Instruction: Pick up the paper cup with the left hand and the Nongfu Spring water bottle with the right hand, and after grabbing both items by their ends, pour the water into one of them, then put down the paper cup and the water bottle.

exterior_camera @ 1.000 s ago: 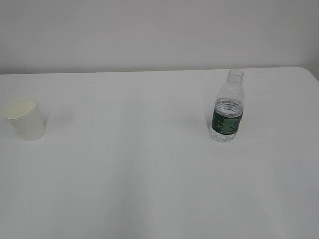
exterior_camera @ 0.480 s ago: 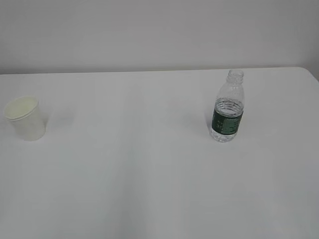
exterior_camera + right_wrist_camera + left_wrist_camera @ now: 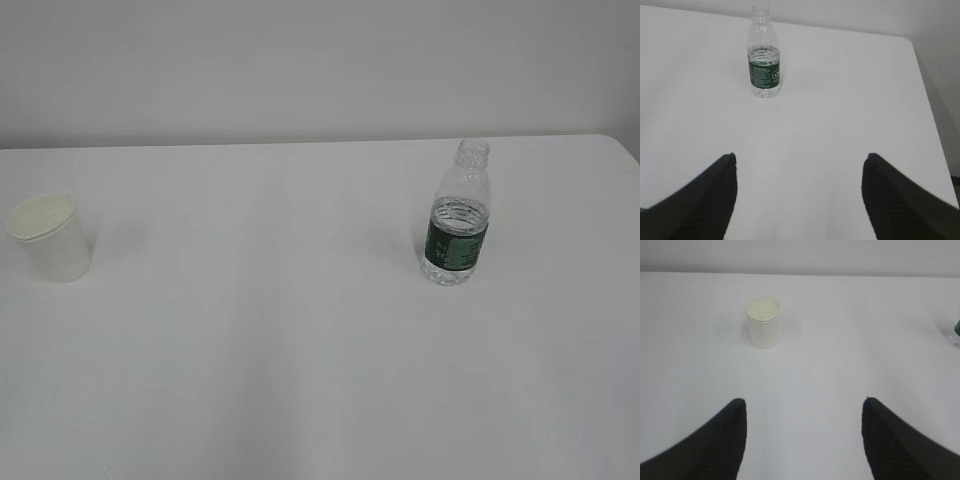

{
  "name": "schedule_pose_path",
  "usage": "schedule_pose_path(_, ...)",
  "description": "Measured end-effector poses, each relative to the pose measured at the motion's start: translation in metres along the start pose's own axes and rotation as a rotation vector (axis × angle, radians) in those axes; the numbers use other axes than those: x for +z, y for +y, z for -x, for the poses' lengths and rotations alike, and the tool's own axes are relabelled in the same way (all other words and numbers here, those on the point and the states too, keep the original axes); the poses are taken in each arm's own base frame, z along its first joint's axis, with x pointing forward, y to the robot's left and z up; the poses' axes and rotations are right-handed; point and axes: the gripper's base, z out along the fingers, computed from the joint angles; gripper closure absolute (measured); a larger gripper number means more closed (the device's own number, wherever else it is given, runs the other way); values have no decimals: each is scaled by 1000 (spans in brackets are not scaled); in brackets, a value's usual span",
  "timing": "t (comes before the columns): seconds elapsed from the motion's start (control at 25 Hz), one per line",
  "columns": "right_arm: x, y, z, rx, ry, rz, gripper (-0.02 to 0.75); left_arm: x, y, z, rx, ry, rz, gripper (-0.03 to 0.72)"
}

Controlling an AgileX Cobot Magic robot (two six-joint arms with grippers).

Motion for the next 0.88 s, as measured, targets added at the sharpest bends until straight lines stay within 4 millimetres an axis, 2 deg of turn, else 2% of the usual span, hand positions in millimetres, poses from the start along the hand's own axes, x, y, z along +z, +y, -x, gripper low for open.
schedule_pose_path(0.24, 2, -1, 6, 0, -42, -4, 148, 5, 0, 5, -2, 1, 1, 175)
schedule_pose_path(0.88, 35, -4, 42, -42, -92, -4, 148, 32, 3, 32, 24, -47, 16, 175)
